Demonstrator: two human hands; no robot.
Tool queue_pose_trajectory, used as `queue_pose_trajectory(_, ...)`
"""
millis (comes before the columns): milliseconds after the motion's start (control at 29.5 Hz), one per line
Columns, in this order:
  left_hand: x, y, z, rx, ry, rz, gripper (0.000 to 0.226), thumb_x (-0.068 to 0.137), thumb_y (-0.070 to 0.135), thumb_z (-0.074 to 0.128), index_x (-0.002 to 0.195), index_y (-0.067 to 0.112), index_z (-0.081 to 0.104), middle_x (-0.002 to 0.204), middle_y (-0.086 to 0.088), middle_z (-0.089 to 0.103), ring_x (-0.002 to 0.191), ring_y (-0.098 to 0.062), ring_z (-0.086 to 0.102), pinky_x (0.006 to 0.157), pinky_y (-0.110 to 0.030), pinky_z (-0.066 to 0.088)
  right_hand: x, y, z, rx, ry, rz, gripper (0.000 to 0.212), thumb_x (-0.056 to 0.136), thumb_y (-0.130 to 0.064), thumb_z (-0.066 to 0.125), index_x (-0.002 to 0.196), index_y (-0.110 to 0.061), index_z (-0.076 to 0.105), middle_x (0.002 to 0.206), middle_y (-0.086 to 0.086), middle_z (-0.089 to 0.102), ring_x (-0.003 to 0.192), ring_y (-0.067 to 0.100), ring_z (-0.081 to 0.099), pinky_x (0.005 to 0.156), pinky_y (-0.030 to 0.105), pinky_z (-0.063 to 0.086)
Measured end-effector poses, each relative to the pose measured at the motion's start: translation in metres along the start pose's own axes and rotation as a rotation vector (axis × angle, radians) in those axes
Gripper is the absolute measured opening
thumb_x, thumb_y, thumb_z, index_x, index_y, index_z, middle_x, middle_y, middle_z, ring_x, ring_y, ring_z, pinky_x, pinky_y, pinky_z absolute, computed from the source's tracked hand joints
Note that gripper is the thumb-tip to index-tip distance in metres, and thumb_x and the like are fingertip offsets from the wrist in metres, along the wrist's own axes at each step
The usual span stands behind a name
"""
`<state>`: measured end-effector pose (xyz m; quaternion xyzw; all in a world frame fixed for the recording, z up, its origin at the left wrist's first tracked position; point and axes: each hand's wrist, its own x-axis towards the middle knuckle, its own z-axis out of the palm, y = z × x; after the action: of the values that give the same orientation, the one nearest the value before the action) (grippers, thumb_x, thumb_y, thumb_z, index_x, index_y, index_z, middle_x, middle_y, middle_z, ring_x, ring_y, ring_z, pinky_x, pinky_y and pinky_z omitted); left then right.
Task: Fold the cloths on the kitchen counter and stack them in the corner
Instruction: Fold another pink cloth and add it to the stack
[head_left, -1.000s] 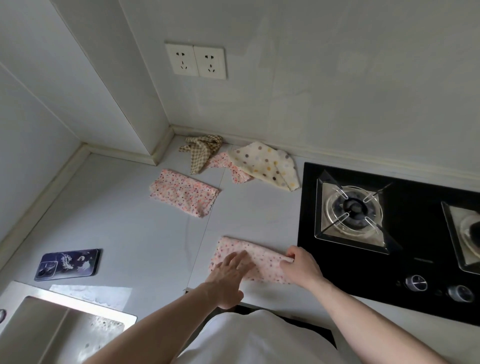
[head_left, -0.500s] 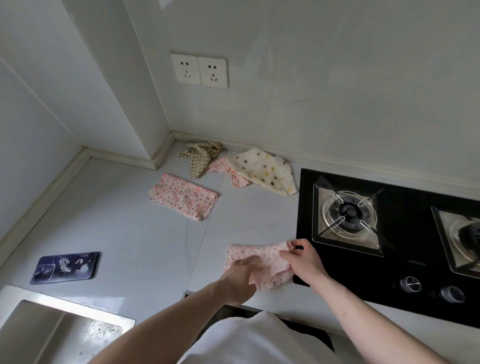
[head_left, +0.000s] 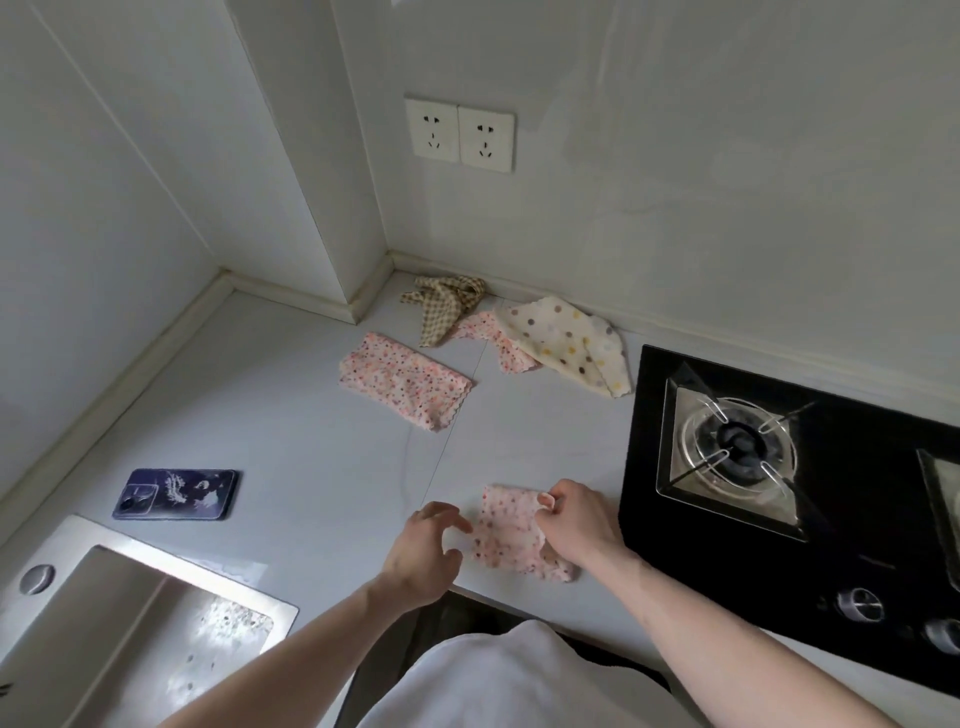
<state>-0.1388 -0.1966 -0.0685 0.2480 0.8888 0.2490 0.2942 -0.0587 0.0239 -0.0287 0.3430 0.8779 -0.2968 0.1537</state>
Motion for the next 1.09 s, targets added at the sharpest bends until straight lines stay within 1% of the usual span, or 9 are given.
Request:
queue_pose_trajectory(170,-0.004,0.002,-0.003,-0.037,0.013,-0.006,0.042,0.087,0.009,0.056,0.120,0.033,0.067,0.150,0.006,0.046,0.141,-0.016,0.042,0.114,-0.027,0.034,0.006,0.000,0.010,0.158,-0.057,0.029,0.007,0.094,-0.022,0.055,0.091,-0.025,0.060,0.067,-0.006,0.071,0.053,0.000,0.066,0.047,0.014,0.047)
queue_pose_trajectory(271,-0.003,0.005,-0.005,-0.047,0.019,-0.005,0.043,0.086,0.010,0.056,0.121,0.032,0.067,0.149,0.004,0.047,0.139,-0.017,0.043,0.112,-0.028,0.038,0.012,-0.003,0.019,0.342,-0.074,0.101,0.008,0.091,-0.023,0.056,0.094,-0.024,0.063,0.076,0.001,0.075,0.063,0.015,0.074,0.061,0.033,0.064)
queue_pose_trajectory(407,-0.004,0.004,-0.008,-0.064,0.029,-0.020,0.042,0.085,0.011,0.057,0.119,0.033,0.067,0.148,0.005,0.048,0.136,-0.018,0.046,0.107,-0.033,0.046,0.012,-0.026,0.026,0.569,-0.208,0.156,0.011,0.098,-0.020,0.058,0.096,-0.016,0.068,0.073,0.007,0.077,0.067,0.023,0.077,0.068,0.043,0.065)
queue_pose_trajectory(543,-0.004,0.001,-0.009,-0.067,0.029,-0.039,0.043,0.084,0.010,0.056,0.118,0.034,0.067,0.147,0.007,0.048,0.130,-0.018,0.051,0.103,-0.030,0.047,0.011,-0.036,0.026,0.616,-0.382,0.133,0.012,0.098,-0.017,0.061,0.100,-0.029,0.065,0.091,0.006,0.078,0.071,0.020,0.077,0.058,0.034,0.060)
queue_pose_trajectory(679,-0.002,0.005,-0.004,-0.006,0.001,0.027,0.044,0.086,0.011,0.055,0.123,0.032,0.065,0.148,0.008,0.046,0.136,-0.015,0.045,0.107,-0.025,0.040,0.021,-0.009,0.026,0.497,-0.199,0.139,0.031,0.089,-0.014,0.060,0.118,-0.023,0.066,0.103,0.002,0.074,0.069,0.016,0.076,0.053,0.029,0.059)
queue_pose_trajectory(780,0.002,0.015,0.003,0.066,-0.075,0.113,0.045,0.088,0.017,0.056,0.130,0.033,0.062,0.150,0.011,0.043,0.137,-0.015,0.040,0.109,-0.027,0.038,0.023,0.016,0.021,0.341,-0.124,0.129,0.028,0.087,-0.018,0.062,0.113,-0.026,0.068,0.104,-0.003,0.073,0.081,0.016,0.074,0.071,0.037,0.064)
queue_pose_trajectory(848,0.005,0.021,0.008,0.138,-0.148,0.149,0.047,0.090,0.020,0.056,0.134,0.033,0.060,0.152,0.011,0.042,0.137,-0.016,0.038,0.112,-0.031,0.038,0.019,0.025,0.018,0.276,-0.105,0.122,0.030,0.088,-0.023,0.066,0.118,-0.026,0.065,0.109,-0.007,0.071,0.092,0.015,0.070,0.080,0.033,0.059)
queue_pose_trajectory(950,0.011,0.024,0.015,0.238,-0.266,0.146,0.053,0.092,0.022,0.055,0.144,0.030,0.054,0.156,0.010,0.040,0.138,-0.020,0.036,0.116,-0.034,0.036,0.020,0.032,0.018,0.188,-0.074,0.093,0.048,0.092,-0.030,0.070,0.136,-0.023,0.055,0.130,-0.004,0.062,0.118,0.018,0.061,0.090,0.025,0.046)
queue_pose_trajectory(1086,0.018,0.026,0.014,0.254,-0.274,0.136,0.055,0.092,0.021,0.055,0.146,0.031,0.053,0.156,0.010,0.042,0.136,-0.021,0.039,0.115,-0.034,0.037,0.031,0.028,0.025,0.134,-0.143,0.073,0.072,0.092,-0.039,0.069,0.154,-0.021,0.038,0.153,0.000,0.048,0.140,0.022,0.047,0.113,0.032,0.039)
